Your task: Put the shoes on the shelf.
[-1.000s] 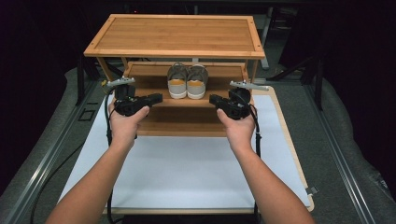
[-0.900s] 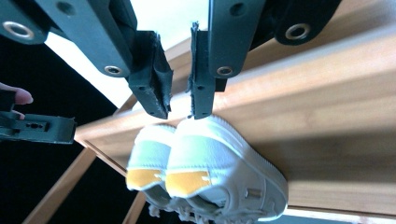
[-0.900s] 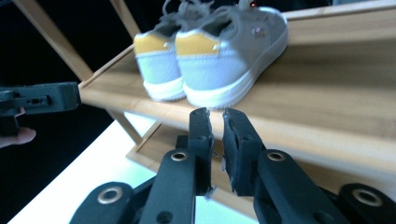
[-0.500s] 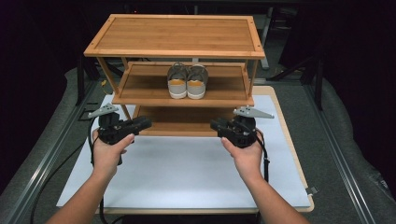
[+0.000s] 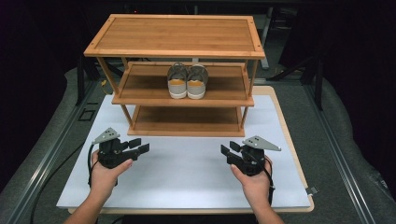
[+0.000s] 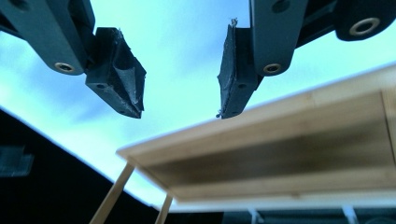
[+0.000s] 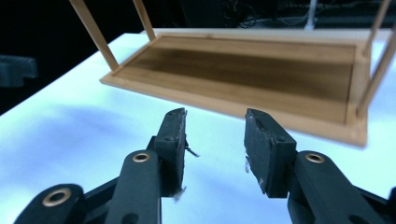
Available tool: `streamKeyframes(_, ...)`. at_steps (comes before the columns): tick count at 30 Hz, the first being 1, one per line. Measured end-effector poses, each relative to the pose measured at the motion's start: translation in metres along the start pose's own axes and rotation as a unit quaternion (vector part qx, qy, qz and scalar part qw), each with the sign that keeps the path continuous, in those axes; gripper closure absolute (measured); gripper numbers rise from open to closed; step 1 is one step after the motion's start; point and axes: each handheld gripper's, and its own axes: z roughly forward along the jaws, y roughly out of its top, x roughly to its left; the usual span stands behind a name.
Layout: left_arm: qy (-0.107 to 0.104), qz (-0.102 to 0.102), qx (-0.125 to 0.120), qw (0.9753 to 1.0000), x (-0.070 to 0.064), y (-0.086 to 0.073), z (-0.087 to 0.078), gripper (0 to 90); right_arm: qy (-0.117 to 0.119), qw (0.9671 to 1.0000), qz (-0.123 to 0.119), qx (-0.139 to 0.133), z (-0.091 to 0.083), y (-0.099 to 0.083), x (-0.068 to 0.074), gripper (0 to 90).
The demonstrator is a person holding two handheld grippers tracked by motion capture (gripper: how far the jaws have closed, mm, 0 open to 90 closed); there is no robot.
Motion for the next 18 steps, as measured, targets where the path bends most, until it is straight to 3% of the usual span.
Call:
streamKeyframes(6,0.002,-0.006,0.004,1.0000,0.002,-0.026,0.005,48.7,-0.013,0.9997,0.017,0.010,0.001,-0.024,-0.008,57.4)
streamKeyframes(9,0.005,-0.002,0.023,0.9997,0.005,-0.038,0.014,48.0,-0.016,0.9997,0.004,0.017,0.005,-0.035,-0.007,56.5)
streamKeyframes(12,0.012,0.005,0.028,0.9995,0.010,-0.048,0.019,47.9,-0.012,0.9997,-0.002,0.021,0.007,-0.043,-0.005,56.4)
streamKeyframes(15,0.011,0.004,0.036,0.9993,0.013,-0.055,0.022,47.9,-0.022,0.9989,-0.035,0.025,0.010,-0.048,-0.003,56.1)
streamKeyframes(18,0.014,0.005,0.035,0.9993,0.015,-0.058,0.023,47.6,-0.020,0.9984,-0.043,0.030,0.013,-0.053,-0.003,55.0)
